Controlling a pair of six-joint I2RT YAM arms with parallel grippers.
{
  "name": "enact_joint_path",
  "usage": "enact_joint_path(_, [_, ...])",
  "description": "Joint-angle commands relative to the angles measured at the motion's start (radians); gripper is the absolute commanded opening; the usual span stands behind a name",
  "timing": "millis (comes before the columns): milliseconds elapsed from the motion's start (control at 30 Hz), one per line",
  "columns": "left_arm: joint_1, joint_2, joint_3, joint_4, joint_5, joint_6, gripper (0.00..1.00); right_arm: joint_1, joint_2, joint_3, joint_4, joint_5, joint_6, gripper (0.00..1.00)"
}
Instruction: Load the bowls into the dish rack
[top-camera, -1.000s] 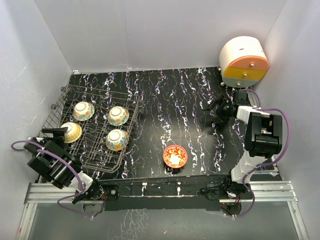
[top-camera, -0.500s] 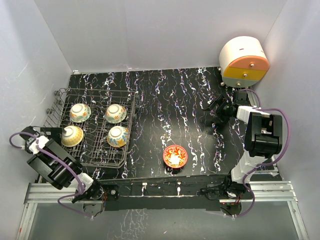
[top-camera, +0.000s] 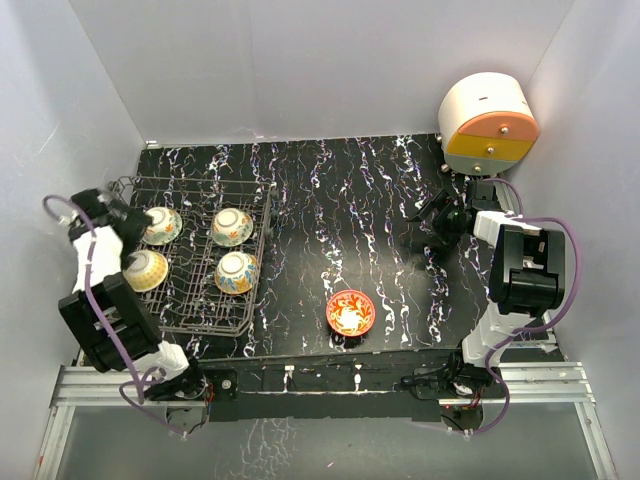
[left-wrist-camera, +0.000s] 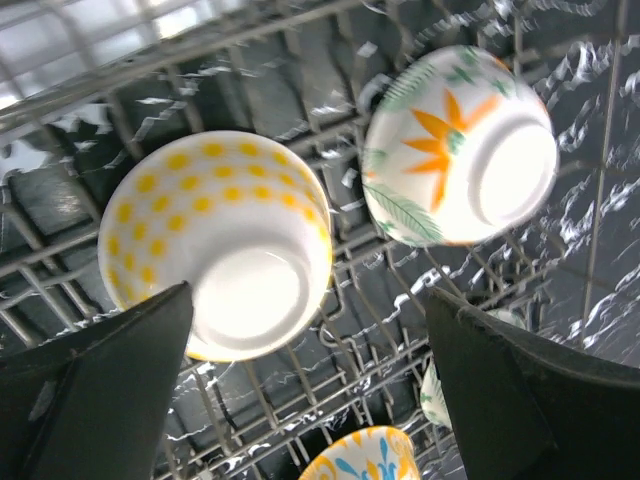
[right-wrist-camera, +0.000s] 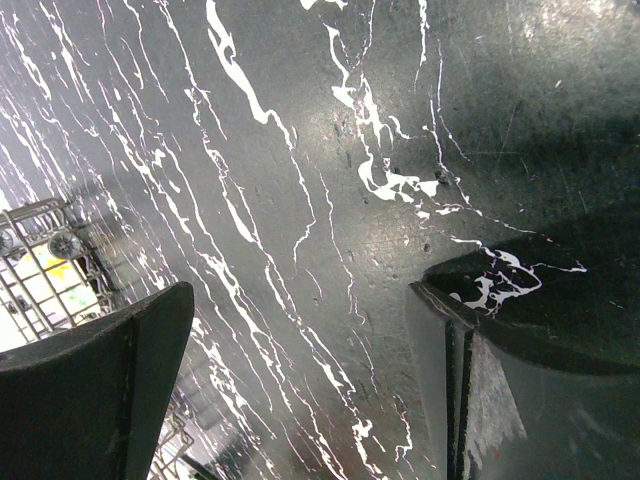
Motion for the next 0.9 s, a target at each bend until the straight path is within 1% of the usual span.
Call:
enact_joint_path(0, [-0.262, -0.032, 0.104, -0.023, -0.065, 0.048, 0.97, 0.005, -0.051, 0.024, -0.043, 0.049, -0.006, 0.90])
enact_joint_path(100, [-0.495, -0.038, 0.157, -0.004, -0.125, 0.083, 0.97, 0.004, -0.048, 0.025, -0.046, 0.047, 0.011, 0.90])
enact_joint_path(167, [-0.636, -0.034, 0.193, -0.023, -0.176, 0.115, 0.97, 0.005, -0.050, 0.025, -0.047, 0.046, 0.017, 0.90])
enact_joint_path(300, [-0.855, -0.051, 0.214, -0.069, -0.219, 0.146, 0.97, 0.008, -0.060, 0.028, -0.059, 0.056, 0.014, 0.90])
enact_joint_path(333, [-0.905, -0.068, 0.206, -0.065, -0.216, 0.158, 0.97, 0.006, -0.062, 0.029, -0.062, 0.060, 0.011, 0.90])
enact_joint_path(433, [-1.084, -0.143, 0.187, -0.031, -0.147, 0.223, 0.97, 0.005, -0.061, 0.030, -0.074, 0.064, 0.006, 0.90])
enact_joint_path(467, [-1.173, -0.160, 0.184, -0.023, -0.125, 0.249, 0.97, 0.006, -0.060, 0.030, -0.079, 0.067, 0.003, 0.90])
enact_joint_path(567, [-1.363, -0.185, 0.187, -0.028, -0.118, 0.317, 0.97, 0.006, -0.058, 0.026, -0.080, 0.079, 0.000, 0.90])
enact_joint_path(633, [-1.478, -0.170, 0.195, -0.046, -0.132, 0.338, 0.97, 0.006, -0.051, 0.027, -0.080, 0.081, -0.002, 0.90])
enact_joint_path(733, [-1.634, -0.106, 0.218, -0.063, -0.180, 0.351, 0.97, 0.006, -0.045, 0.025, -0.079, 0.088, -0.004, 0.90])
enact_joint_path(800, [-1.720, -0.034, 0.246, -0.058, -0.200, 0.357, 0.97, 0.006, -0.043, 0.024, -0.078, 0.092, -0.006, 0.90])
enact_joint_path(867, [-1.776, 0.024, 0.261, -0.024, -0.209, 0.356, 0.97, 0.006, -0.046, 0.022, -0.078, 0.094, -0.010, 0.90])
